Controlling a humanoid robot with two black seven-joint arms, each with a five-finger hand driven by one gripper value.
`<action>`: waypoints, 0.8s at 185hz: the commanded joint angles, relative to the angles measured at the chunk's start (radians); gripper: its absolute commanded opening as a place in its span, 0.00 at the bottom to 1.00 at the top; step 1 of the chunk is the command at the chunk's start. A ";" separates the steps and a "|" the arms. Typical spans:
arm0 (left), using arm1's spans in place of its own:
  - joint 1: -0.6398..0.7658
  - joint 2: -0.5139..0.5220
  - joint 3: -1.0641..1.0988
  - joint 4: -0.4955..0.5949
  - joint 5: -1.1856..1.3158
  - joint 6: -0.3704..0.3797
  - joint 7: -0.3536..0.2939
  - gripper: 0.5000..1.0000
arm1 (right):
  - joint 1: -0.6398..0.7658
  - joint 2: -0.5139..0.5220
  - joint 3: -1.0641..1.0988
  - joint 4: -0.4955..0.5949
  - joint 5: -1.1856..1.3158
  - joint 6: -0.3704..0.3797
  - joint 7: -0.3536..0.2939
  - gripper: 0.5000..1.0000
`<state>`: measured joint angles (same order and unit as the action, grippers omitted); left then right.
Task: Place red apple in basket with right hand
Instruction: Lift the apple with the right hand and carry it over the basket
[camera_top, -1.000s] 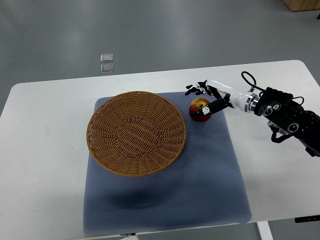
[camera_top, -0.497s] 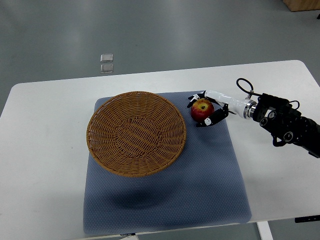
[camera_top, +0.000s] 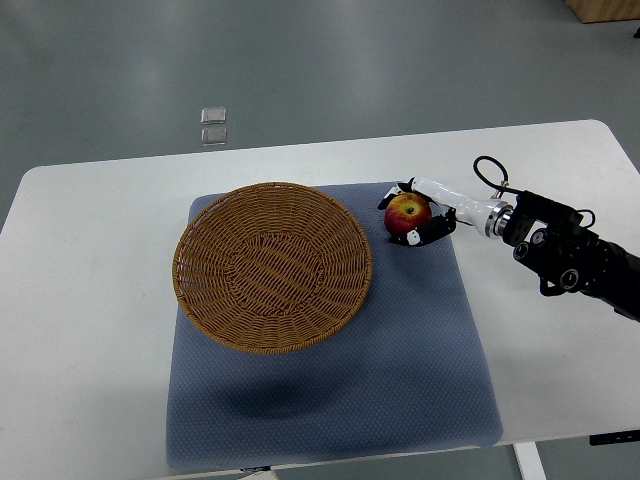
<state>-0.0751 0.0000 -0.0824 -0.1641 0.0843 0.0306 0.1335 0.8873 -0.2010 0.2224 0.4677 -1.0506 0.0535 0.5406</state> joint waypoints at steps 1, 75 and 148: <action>0.000 0.000 0.001 0.000 0.000 0.000 0.000 1.00 | 0.036 0.002 0.006 0.008 0.007 -0.015 0.006 0.00; 0.000 0.000 0.000 -0.002 0.000 0.000 0.000 1.00 | 0.237 0.005 -0.009 0.157 0.001 0.020 0.036 0.00; 0.000 0.000 -0.002 -0.002 0.000 0.000 0.000 1.00 | 0.263 0.137 -0.170 0.243 -0.157 0.052 0.064 0.00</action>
<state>-0.0751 0.0000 -0.0841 -0.1658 0.0843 0.0297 0.1335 1.1631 -0.1090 0.1167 0.7139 -1.1634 0.1040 0.5975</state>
